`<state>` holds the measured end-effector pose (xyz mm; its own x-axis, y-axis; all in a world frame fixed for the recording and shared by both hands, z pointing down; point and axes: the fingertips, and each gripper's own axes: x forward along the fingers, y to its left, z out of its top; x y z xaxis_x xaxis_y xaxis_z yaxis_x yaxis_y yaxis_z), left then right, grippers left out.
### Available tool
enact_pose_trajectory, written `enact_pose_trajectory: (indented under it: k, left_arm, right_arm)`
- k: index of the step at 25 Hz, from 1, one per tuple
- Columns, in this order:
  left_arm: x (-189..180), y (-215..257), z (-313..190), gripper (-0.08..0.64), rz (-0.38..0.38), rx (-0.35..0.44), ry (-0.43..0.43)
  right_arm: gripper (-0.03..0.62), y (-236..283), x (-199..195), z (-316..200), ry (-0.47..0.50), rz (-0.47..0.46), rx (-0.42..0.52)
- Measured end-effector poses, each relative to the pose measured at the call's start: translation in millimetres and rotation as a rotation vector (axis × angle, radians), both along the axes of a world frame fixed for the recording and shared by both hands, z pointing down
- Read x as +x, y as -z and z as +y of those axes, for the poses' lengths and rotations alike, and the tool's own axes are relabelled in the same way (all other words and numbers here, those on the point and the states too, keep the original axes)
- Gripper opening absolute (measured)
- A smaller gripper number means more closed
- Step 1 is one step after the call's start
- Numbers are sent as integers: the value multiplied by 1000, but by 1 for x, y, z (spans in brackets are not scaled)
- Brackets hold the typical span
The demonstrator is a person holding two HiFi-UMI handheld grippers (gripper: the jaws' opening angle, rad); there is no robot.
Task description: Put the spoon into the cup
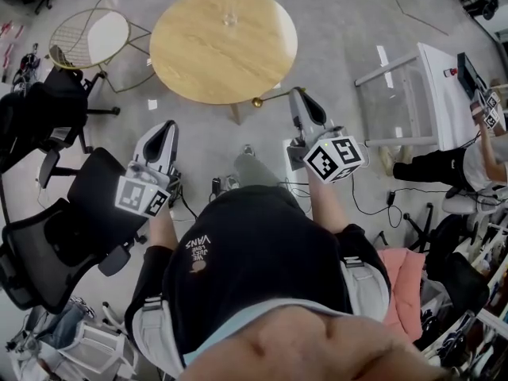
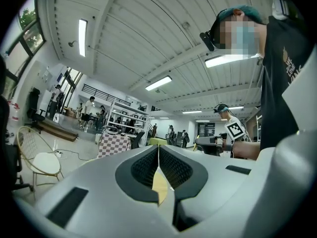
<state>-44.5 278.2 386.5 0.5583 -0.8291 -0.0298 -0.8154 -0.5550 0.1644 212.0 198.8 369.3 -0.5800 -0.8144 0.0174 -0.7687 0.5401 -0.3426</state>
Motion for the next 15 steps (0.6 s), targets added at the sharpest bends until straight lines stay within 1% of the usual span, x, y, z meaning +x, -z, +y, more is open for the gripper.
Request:
enact_pose_trajectory:
  k: [7,15]
  left_arm:
    - [-4,0,-27,3,4,-3,-4]
    - [-3,1,-75,3,-6,-1,-1]
  right_arm:
    - [0,-1,-5,-24,0,3,-11]
    - [0,-9,-6,-69,16,4,-27]
